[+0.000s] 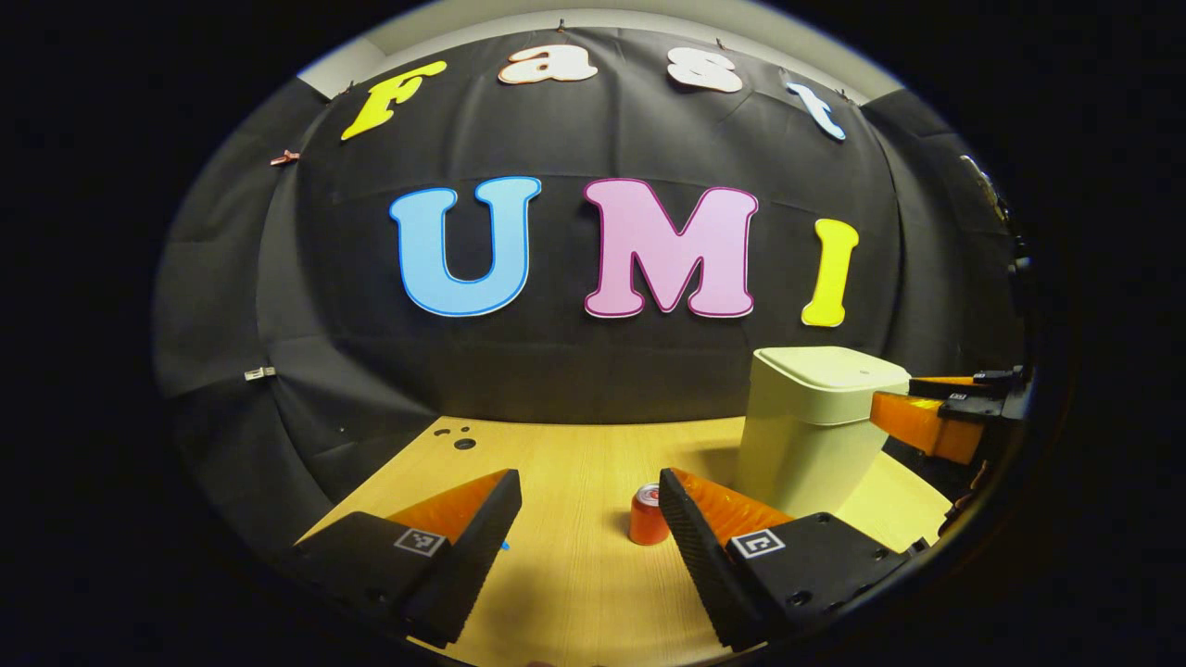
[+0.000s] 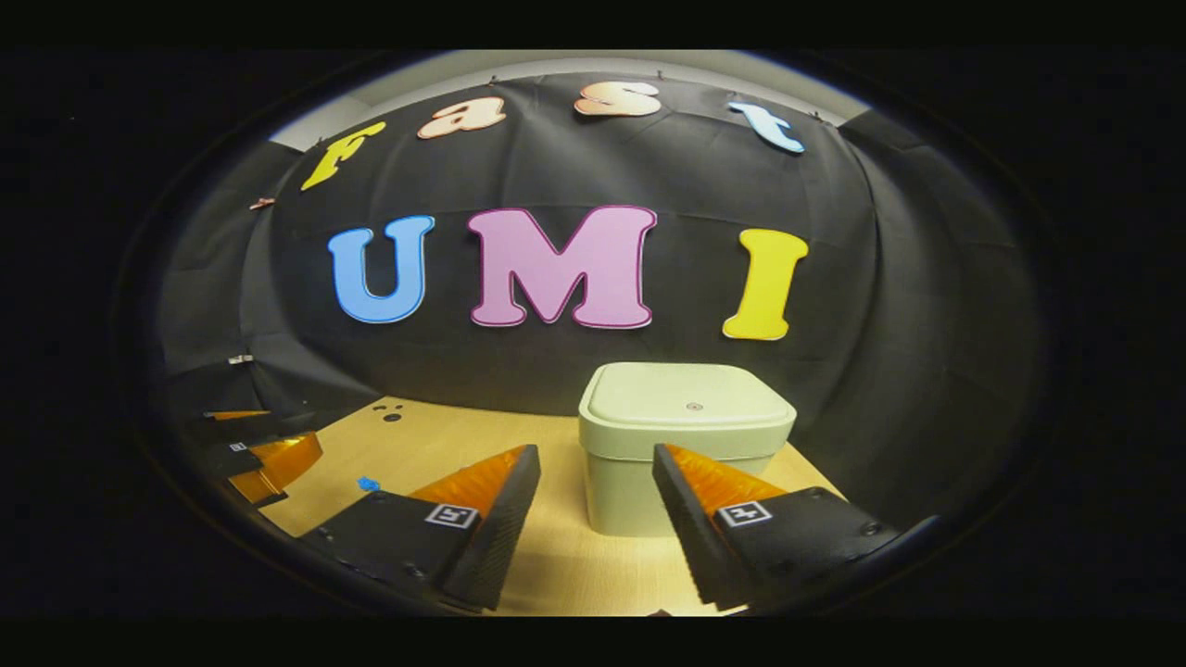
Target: Press the lid of the desktop garbage bin to open it, pick up the crumpled paper on the desktop and throw it into the bin, then pick up the pop can on the desktop and drop it into the bin, and finally close the garbage bin lid.
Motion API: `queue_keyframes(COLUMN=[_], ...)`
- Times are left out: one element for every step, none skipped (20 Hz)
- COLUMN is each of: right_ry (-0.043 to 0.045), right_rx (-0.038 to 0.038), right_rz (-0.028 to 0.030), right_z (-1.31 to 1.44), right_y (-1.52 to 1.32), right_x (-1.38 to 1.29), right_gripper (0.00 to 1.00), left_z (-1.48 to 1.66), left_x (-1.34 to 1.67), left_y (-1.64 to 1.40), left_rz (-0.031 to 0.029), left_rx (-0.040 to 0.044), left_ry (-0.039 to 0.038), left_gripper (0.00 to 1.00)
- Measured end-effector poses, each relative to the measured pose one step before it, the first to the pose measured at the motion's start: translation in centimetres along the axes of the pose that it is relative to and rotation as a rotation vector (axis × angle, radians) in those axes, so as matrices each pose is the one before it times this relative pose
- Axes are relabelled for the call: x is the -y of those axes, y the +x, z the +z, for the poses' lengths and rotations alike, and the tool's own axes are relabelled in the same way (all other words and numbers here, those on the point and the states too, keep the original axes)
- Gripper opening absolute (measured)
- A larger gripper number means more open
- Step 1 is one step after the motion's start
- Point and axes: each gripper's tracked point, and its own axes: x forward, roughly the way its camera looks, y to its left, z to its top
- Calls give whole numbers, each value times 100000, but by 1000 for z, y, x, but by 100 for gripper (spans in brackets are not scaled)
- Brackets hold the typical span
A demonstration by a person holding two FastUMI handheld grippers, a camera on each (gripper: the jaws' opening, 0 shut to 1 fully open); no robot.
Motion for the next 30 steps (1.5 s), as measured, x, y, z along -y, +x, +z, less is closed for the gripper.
queue_keyframes(right_ry=[-527,-284,34,52,-29,55,195,379,651,411,210,574,622,516,-53,-827,-756,-715,-286,248,1138,1488,1565,1048,149,-1307,-1860,-1246,-450,545], right_rx=[-79,-759,-647,-333,35,-116,-428,-414,-296,-426,-930,-202,-608,-384,-394,-181,266,422,445,-175,-512,-1452,-993,-844,-33,666,858,895,704,624], right_rz=[310,934,1648,1199,686,568,363,246,272,-712,-1926,-530,-402,767,261,143,897,1343,644,952,1542,929,1866,658,-365,-377,-869,-664,-738,-382], right_z=[116,-202,-69,13,58,34,-124,-35,-63,-45,-218,-86,20,-123,-88,61,150,144,50,32,-93,81,28,66,401,527,605,449,546,443], right_y=[55,-73,42,-52,34,-35,81,-49,34,70,40,-84,106,122,-73,28,48,-83,-123,213,-137,56,79,312,-44,98,252,175,316,362], right_x=[-56,-238,-346,-264,-96,-140,-99,89,12,61,494,182,94,-78,-141,25,-89,-232,-29,-54,-297,-88,-190,-33,296,306,375,370,529,366], right_gripper=[75,69,66,61,59,52,49,44,41,32,28,16,8,4,4,4,4,9,9,8,2,5,3,2,2,5,5,5,2,2], left_z=[-137,16,-144,46,-80,-66,-80,72,33,-38,-128,13,-78,-13,-57,76,-60,12,-115,21,-71,50,-41,34,-130,-48,-168,-28,-40,-43], left_x=[103,115,201,200,150,181,73,110,18,35,88,29,9,-2,18,27,51,53,-97,-35,0,-177,-250,-219,-111,-134,-201,-149,-113,-79], left_y=[-1,-10,-58,-49,-5,43,12,18,-85,-6,-4,-77,2,-54,-6,-49,-32,11,-56,-82,-64,-56,-2,-20,43,69,-29,87,-25,104], left_rz=[-219,-180,-469,-426,-379,-201,-303,-160,-80,-96,-112,-79,-29,-61,48,-197,-172,-14,93,61,-4,482,699,482,416,482,470,409,210,149], left_rx=[-89,-227,-137,65,32,-248,-146,16,72,-149,-261,-224,-212,-106,-71,-14,40,3,-121,40,21,-88,148,99,-220,-231,-178,-196,-57,-45], left_ry=[-9,-2,-13,111,290,361,202,104,93,112,158,184,173,184,145,39,-30,45,-13,-149,-78,120,9,-295,-342,-241,-183,-173,-197,-44], left_gripper=[96,96,96,96,96,96,96,96,96,96,96,96,96,96,96,96,96,96,96,96,96,96,96,96,96,96,96,96,96,96])
